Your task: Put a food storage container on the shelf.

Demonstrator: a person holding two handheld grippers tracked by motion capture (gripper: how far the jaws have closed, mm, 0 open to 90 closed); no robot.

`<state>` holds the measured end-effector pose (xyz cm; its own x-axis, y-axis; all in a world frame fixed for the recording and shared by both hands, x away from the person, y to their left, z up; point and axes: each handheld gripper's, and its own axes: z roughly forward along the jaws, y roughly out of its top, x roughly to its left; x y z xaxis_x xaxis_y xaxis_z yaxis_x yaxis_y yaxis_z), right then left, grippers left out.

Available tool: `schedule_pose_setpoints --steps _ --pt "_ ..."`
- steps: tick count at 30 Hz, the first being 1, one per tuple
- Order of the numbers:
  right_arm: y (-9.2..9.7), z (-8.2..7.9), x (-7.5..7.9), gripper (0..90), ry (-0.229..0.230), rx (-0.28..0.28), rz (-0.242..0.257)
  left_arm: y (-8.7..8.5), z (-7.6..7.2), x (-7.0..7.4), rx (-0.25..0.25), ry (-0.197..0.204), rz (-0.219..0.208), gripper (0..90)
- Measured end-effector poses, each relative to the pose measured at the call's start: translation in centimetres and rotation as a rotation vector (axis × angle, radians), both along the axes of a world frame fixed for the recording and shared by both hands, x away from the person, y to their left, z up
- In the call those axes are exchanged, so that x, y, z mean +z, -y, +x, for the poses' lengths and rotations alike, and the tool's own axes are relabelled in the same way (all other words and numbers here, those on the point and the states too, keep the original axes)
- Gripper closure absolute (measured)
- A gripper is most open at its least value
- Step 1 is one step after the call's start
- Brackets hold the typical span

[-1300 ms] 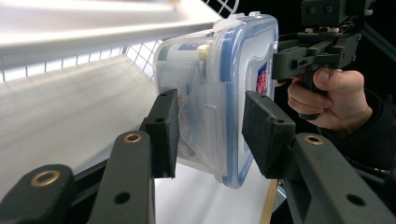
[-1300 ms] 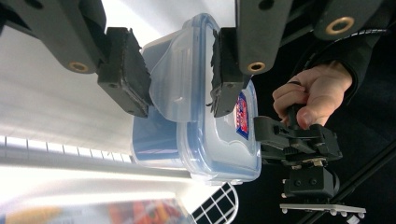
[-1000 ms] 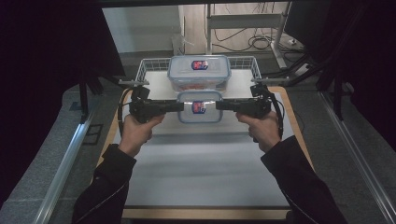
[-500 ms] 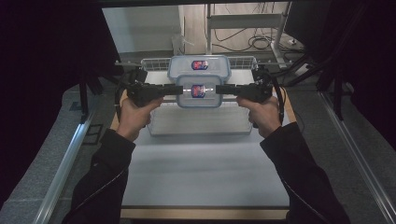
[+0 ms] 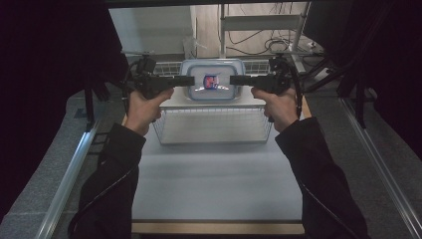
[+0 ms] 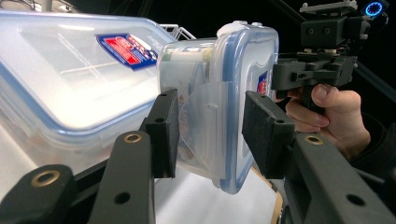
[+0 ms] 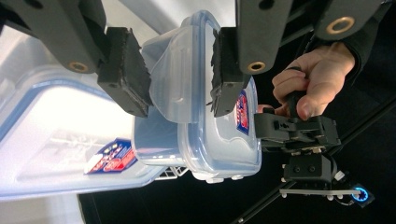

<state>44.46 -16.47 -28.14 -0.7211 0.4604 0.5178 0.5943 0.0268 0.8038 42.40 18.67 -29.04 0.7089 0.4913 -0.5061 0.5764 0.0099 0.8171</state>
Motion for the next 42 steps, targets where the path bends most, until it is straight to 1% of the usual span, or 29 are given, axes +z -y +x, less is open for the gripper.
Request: schedule_pose_setpoints --steps 7,12,15,23,31,38,40,42 --pt "-0.3 1.1 0.8 57.8 0.001 -0.004 0.008 -0.3 1.0 0.7 0.006 -0.001 -0.01 57.4" --pt "-0.4 1.9 1.1 57.7 -0.007 -0.008 0.019 -0.4 1.7 1.0 0.014 -0.005 -0.016 57.4" --pt "-0.5 2.4 1.4 57.8 -0.007 -0.012 0.025 -0.4 2.1 1.2 0.018 -0.015 -0.02 57.4" --pt "-0.4 3.5 2.0 57.8 -0.008 -0.026 0.041 -0.3 3.2 1.7 0.026 -0.019 -0.032 57.4" --pt "-0.3 4.7 1.8 57.7 -0.023 -0.038 0.049 -0.2 4.4 1.2 0.033 -0.03 -0.045 57.4" --pt "-0.4 5.2 1.3 57.7 -0.037 -0.04 0.052 -0.3 4.7 0.7 0.041 -0.035 -0.049 57.3" --pt "-0.4 5.3 1.2 57.6 -0.044 -0.04 0.053 -0.2 4.8 0.6 0.043 -0.04 -0.045 57.1" --pt "-0.3 5.5 1.0 57.5 -0.054 -0.042 0.058 -0.2 4.8 0.5 0.047 -0.033 -0.049 57.1"
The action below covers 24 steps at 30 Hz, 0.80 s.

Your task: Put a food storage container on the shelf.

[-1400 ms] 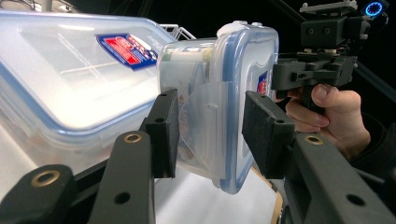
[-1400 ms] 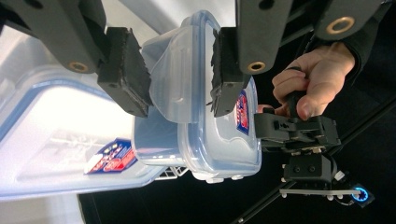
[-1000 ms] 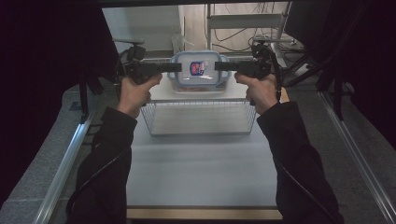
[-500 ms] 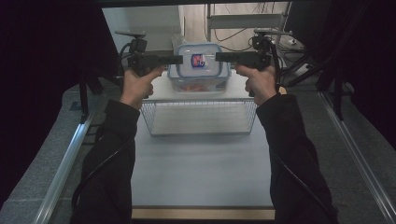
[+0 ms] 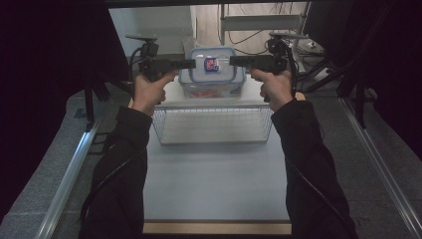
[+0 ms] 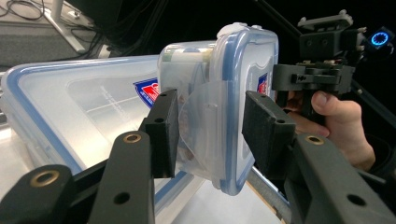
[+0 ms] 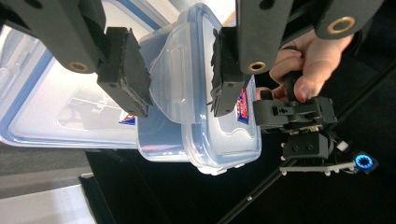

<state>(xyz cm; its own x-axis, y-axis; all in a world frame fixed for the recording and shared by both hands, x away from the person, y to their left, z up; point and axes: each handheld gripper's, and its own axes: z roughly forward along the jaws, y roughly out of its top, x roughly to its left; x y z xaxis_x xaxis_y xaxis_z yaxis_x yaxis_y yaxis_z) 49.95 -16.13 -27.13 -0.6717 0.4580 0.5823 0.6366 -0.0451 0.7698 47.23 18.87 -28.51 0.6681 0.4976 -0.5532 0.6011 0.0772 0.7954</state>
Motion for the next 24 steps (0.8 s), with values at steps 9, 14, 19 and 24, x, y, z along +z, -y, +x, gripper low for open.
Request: schedule_pose_setpoints --steps 9,14,19,24 --pt "-0.2 0.3 -0.3 56.9 -0.003 -0.02 0.013 0.4 -0.2 0.2 0.061 0.032 0.062 56.0" --pt "-0.9 0.1 -0.1 54.3 0.04 -0.064 -0.055 1.0 -0.2 0.1 0.086 0.024 0.093 52.0" --pt "-1.1 0.2 -0.1 53.4 0.062 -0.096 -0.071 1.1 -0.2 -0.2 0.098 0.016 0.073 49.1" --pt "-1.6 -0.2 0.2 47.8 0.153 -0.158 -0.174 1.3 -0.8 0.0 0.121 0.076 0.098 35.3"
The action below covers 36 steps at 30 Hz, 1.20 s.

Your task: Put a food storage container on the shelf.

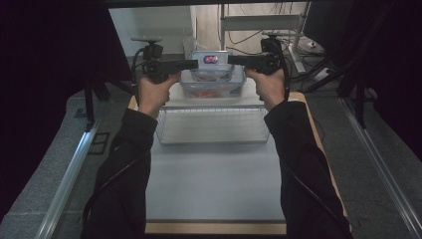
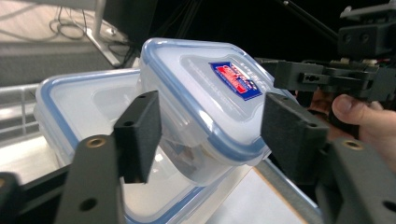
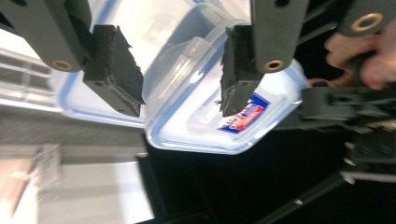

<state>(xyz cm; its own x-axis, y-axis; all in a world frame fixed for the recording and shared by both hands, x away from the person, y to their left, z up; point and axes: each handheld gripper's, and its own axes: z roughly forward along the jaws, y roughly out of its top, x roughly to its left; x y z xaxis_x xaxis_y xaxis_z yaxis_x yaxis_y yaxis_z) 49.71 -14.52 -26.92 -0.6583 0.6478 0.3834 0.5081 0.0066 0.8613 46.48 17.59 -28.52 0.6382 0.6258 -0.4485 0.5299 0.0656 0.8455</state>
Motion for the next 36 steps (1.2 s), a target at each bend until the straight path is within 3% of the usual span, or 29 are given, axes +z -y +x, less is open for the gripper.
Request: schedule_pose_setpoints --steps 3,5,7,10,11,13,15,18,27,30,32,36 --pt "0.3 -0.7 0.5 47.7 0.06 -0.022 -0.049 -0.1 -1.1 0.4 0.02 0.069 0.061 31.2" --pt "0.7 -1.5 0.9 51.3 0.094 -0.011 -0.048 -0.3 -1.9 0.6 0.023 0.115 0.096 32.4" --pt "0.9 -2.5 1.1 62.2 0.124 0.005 -0.066 -0.5 -3.1 0.6 0.021 0.165 0.133 40.3" --pt "0.5 -4.7 1.0 77.3 0.2 0.011 -0.17 -0.4 -4.5 0.1 0.004 0.206 0.173 58.7" --pt "0.3 -5.4 0.6 80.8 0.221 0.022 -0.203 -0.2 -4.7 0.0 -0.002 0.209 0.184 65.2" --pt "-0.2 -6.0 -0.1 85.2 0.219 0.061 -0.215 0.2 -4.9 -0.5 -0.026 0.206 0.199 74.0" --pt "-0.8 -5.9 -0.9 88.1 0.196 0.094 -0.228 0.9 -4.7 -1.0 -0.039 0.194 0.22 79.9" --pt "-1.4 -5.5 -1.6 89.2 0.177 0.1 -0.237 1.5 -4.3 -1.3 -0.029 0.183 0.251 82.9" --pt "-1.4 -3.9 -2.0 89.0 0.141 0.074 -0.199 1.8 -2.9 -1.6 0.001 0.147 0.243 80.5" --pt "-1.1 -3.7 -2.1 86.9 0.135 0.069 -0.195 1.8 -3.0 -1.6 -0.005 0.144 0.218 78.8" --pt "-1.0 -3.9 -2.1 81.9 0.139 0.079 -0.193 1.9 -3.5 -1.6 -0.015 0.158 0.227 74.5" --pt "-0.6 -4.4 -2.2 65.0 0.156 0.087 -0.2 2.3 -4.5 -1.7 -0.011 0.203 0.257 52.2"
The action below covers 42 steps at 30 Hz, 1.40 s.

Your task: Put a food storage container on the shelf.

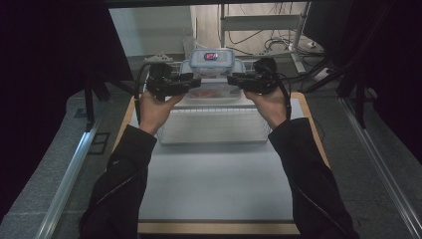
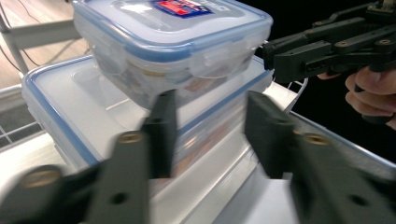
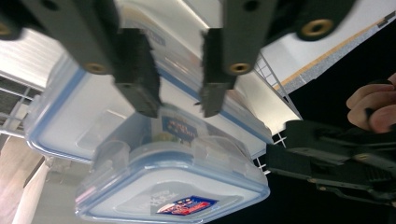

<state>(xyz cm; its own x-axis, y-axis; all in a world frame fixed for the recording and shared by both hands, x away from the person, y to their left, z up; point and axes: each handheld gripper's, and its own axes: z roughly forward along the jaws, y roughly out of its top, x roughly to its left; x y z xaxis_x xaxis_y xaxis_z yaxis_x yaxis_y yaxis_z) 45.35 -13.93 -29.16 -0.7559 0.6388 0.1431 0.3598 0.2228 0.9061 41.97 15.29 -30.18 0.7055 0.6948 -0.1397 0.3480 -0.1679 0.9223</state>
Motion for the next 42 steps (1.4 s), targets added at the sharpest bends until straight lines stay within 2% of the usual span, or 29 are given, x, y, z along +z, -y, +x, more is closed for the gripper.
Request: schedule_pose_setpoints --steps 5,10,16,20,37,42 --pt "0.6 -0.9 -0.3 44.4 0.02 0.008 -0.009 0.4 -1.1 -0.4 -0.012 0.028 0.011 30.8" --pt "1.0 -1.9 -0.8 32.0 0.051 0.018 -0.018 0.9 -2.2 -1.1 -0.021 0.043 0.056 20.6" --pt "1.5 -2.7 -1.7 25.8 0.056 0.027 -0.022 0.9 -3.3 -2.1 -0.046 0.035 0.056 14.4" --pt "1.9 -3.0 -2.4 23.1 0.056 0.027 -0.021 0.9 -4.1 -2.8 -0.053 0.035 0.077 9.6" --pt "2.1 -5.1 -4.7 14.5 0.059 0.047 -0.075 0.7 -6.8 -5.5 -0.062 0.053 0.134 4.9" --pt "2.2 -5.6 -5.3 12.7 0.055 0.053 -0.082 0.6 -7.5 -6.5 -0.063 0.049 0.133 4.3"
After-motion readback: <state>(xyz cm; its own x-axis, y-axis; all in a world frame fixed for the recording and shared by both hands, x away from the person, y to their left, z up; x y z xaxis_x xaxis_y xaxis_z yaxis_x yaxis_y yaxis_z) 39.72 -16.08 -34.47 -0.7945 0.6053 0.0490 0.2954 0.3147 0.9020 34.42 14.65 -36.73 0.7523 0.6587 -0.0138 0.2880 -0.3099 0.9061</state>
